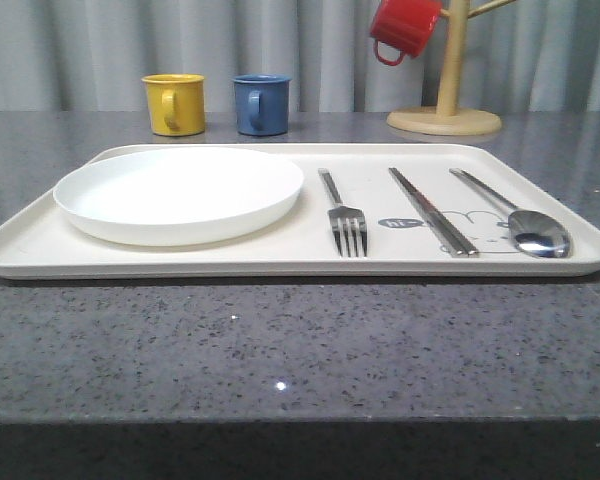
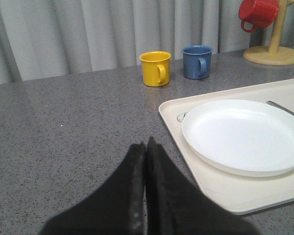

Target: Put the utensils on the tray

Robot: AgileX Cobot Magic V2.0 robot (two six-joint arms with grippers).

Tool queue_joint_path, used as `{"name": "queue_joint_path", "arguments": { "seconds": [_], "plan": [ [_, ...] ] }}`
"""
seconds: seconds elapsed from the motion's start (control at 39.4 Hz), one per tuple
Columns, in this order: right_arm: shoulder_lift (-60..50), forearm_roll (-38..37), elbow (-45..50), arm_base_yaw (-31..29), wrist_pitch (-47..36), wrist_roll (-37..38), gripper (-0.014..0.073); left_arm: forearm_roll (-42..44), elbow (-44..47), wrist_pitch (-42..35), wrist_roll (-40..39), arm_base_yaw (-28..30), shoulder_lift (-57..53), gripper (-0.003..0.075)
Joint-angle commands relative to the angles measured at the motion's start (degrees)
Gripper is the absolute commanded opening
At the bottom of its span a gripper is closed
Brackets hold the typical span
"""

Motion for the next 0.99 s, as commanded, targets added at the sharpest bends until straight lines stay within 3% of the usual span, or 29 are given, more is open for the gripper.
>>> {"name": "queue_joint_path", "arguments": {
  "seconds": [0.0, 0.33, 0.63, 0.96],
  "plan": [
    [0.54, -0.59, -1.29, -0.12, -4.21, -0.27, -0.0067, -0.53, -1.45, -4.84, -0.38, 0.21, 0.61, -0.0018],
    [0.54, -0.59, -1.29, -0.12, -4.22, -0.27, -0.0067, 0.53, 9.63, -15.25, -0.51, 5.3, -8.28, -0.0018],
    [0.54, -0.59, -1.29, -0.12, -4.22, -0.27, -0.0067, 0.03, 19.24, -15.39, -0.51, 7.21, -12.62, -0.0018],
    [0.54, -0.59, -1.29, -0.12, -4.22, -0.27, -0.0067, -0.97, 22.28, -18.04, -0.51, 11.07, -12.62, -0.0018]
  ]
}}
